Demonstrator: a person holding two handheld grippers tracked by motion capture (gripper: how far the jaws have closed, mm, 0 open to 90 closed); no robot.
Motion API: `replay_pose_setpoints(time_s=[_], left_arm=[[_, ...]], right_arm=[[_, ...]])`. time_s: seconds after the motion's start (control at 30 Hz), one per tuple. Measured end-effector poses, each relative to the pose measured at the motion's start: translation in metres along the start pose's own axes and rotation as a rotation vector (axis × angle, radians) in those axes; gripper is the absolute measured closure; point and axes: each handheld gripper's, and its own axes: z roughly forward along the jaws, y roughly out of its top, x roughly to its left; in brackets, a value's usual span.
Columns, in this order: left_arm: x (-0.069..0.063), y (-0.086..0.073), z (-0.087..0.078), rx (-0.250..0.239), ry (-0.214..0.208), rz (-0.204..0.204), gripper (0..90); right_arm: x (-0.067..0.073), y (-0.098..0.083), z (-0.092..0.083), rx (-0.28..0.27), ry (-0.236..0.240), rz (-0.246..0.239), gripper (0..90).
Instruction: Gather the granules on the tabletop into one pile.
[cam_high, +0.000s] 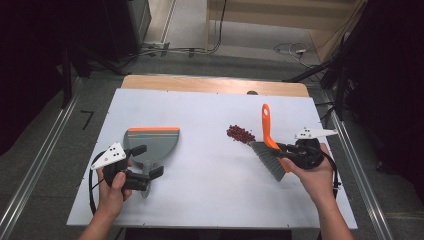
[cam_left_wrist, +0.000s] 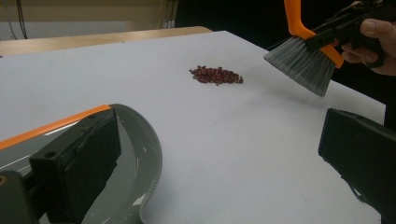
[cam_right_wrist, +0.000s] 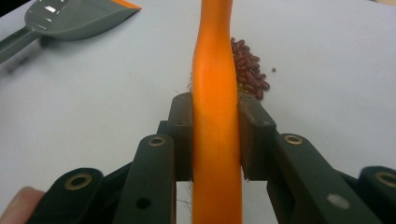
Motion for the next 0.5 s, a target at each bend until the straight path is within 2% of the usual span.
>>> replay_pose_setpoints(time_s=[0.07, 0.33, 0.4, 0.5], left_arm=[[0.000, 0.000, -0.001, 0.003, 0.003, 0.004, 0.0], [-0.002, -0.002, -0.007, -0.023, -0.017, -0.011, 0.0], [-0.004, -0.002, -0.007, -0.028, -0.012, -0.004, 0.0], [-0.005, -0.002, -0.007, -0.046, -0.016, -0.004, 0.0]], right_arm=[[-0.003, -0.007, -0.005, -0.009, 0.011, 0.035, 68.7], [-0.015, -0.034, -0.024, -0.038, -0.006, 0.085, 68.7], [-0.020, -0.040, -0.026, -0.050, 0.003, 0.094, 68.7], [-0.027, -0.048, -0.026, -0.084, 0.042, 0.100, 68.7]])
